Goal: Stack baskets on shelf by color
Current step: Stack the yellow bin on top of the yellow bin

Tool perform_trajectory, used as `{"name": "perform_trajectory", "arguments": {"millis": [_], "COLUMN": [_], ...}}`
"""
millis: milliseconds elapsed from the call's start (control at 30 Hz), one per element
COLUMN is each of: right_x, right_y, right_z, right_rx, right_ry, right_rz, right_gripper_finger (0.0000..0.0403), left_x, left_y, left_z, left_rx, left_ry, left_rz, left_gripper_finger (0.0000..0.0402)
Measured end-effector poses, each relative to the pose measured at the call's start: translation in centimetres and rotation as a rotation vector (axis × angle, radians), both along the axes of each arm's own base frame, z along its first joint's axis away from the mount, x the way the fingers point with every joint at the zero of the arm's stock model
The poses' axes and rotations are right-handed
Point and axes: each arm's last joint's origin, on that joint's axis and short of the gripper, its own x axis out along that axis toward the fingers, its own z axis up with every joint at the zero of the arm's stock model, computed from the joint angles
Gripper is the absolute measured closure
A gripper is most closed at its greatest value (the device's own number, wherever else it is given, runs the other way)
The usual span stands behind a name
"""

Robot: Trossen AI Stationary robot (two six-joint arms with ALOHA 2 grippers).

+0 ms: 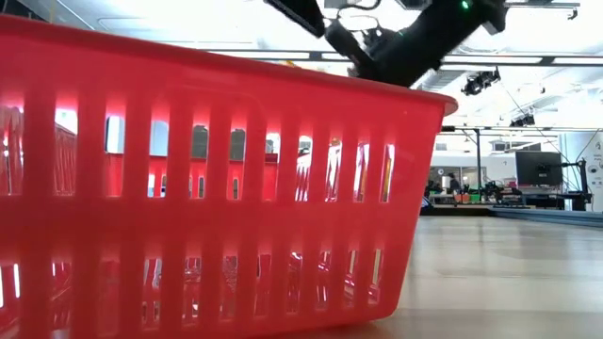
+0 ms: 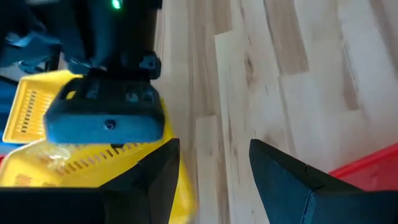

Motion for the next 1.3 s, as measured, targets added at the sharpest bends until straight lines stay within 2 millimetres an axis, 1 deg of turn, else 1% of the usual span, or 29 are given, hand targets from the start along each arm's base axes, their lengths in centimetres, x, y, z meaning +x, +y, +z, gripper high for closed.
{"name": "perform_trajectory", "arguments": {"millis": [67, 200, 333, 533, 667, 867, 1100, 1200, 1300], "right_x": [0.8, 0.9, 1.1, 1.1, 1.3, 1.7, 1.9, 2.1, 2.3], "right_y": [0.2, 0.1, 0.2, 0.2, 0.3, 0.8, 1.2, 1.2, 1.2], "right_z": [0.8, 2.0, 2.8, 2.8, 2.9, 3.3, 3.9, 4.5, 5.3], "right_rx": [-0.035, -0.066, -0.077, -0.063, -0.061, -0.042, -0.038, -0.063, -0.089], "right_ry": [0.017, 0.108, 0.116, 0.131, 0.131, 0.091, 0.065, 0.062, 0.068], "right_rz": [0.024, 0.024, 0.028, 0.047, 0.095, 0.176, 0.2, 0.206, 0.205], "right_gripper_finger": [0.0403, 0.0403, 0.0403, 0.0403, 0.0403, 0.0403, 0.0403, 0.0403, 0.0403], "left_x": [0.0, -0.2, -0.6, -1.3, -1.6, -1.6, -1.6, -1.7, -1.8], "left_y": [0.2, 0.2, 0.3, 0.3, 0.4, 0.6, 0.5, 0.6, 0.6], "left_z": [-0.2, -0.4, -0.3, -0.7, -0.9, -0.9, -0.9, -0.9, -0.9], "left_rx": [-0.006, 0.022, 0.028, 0.022, 0.031, 0.061, 0.027, 0.016, -0.016], "left_ry": [0.011, 0.036, 0.059, 0.157, 0.204, 0.206, 0.199, 0.202, 0.186], "left_rz": [-0.001, 0.023, 0.025, -0.008, -0.012, -0.016, 0.002, 0.027, 0.071], "left_gripper_finger": [0.0216, 0.0216, 0.0216, 0.0216, 0.0216, 0.0216, 0.0217, 0.0228, 0.0251]}}
